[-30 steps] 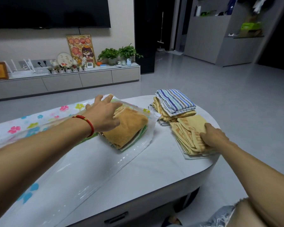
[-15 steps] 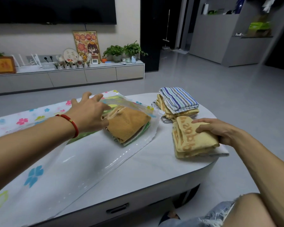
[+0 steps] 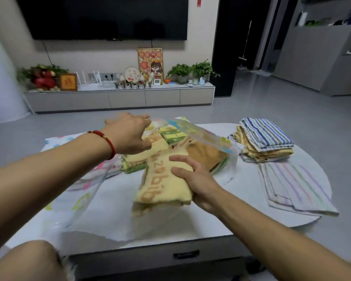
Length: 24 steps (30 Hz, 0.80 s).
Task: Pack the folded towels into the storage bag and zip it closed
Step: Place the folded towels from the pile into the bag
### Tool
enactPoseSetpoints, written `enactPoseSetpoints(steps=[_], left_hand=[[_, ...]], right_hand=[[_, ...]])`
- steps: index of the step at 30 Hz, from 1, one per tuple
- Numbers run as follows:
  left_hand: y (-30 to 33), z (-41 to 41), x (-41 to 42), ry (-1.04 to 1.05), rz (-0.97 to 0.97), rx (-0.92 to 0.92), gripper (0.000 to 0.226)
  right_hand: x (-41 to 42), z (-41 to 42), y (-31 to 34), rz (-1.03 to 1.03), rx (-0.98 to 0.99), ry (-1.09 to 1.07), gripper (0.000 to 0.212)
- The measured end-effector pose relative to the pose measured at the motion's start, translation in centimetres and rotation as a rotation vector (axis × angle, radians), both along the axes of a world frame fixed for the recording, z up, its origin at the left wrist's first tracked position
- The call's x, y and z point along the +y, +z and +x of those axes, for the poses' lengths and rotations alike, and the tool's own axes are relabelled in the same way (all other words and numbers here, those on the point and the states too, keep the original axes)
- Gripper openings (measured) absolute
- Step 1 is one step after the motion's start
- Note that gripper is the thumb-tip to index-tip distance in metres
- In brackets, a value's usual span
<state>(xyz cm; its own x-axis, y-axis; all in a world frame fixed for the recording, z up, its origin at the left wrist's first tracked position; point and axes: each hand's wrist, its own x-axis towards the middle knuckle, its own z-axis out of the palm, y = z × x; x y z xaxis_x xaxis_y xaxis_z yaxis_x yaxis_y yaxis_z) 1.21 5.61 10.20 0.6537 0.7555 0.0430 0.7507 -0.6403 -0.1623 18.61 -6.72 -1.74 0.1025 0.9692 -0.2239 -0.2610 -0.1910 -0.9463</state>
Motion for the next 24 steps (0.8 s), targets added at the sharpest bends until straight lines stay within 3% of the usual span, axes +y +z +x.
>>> enactPoseSetpoints(steps=[2,7,13,16,19,21,24], left_hand=[[0.1,0.3,0.2,0.014,-0.018,0.002,0.077],[-0.4,0.3,0.4,0.027,-0.054,-0.019,0.070],[-0.7,0.3,-0.5,0.037,-0.059,-0.047,0.057],[-0.8,0.1,-0.9,0.039,-0.070,-0.064,0.057],[-1.1,0.1,-1.3,0.038,-0.077,-0.086,0.059],[-1.4,0.4,-1.4,0.030,-0.072,-0.101,0.063],[-1.9,0.9,-1.5,0.024,-0.077,-0.133,0.070]], right_hand=[[2.2,-3.2,-2.5,-0.039,-0.005,-0.147,0.035],[2.3,-7.6,-8.7,-0.188,-0.341,-0.242,0.053],[4.6,-9.1,-8.8,-0.143,-0.300,-0.455,0.048],[5.5,-8.6,-8.2,-0.141,-0.345,-0.414,0.054],[5.0,-6.8,-7.5,-0.166,-0.466,-0.216,0.065],[4.0,-4.6,-7.1,-0.207,-0.635,-0.213,0.057],[2.9,-0.4,-6.7,-0.155,-0.788,-0.521,0.038]])
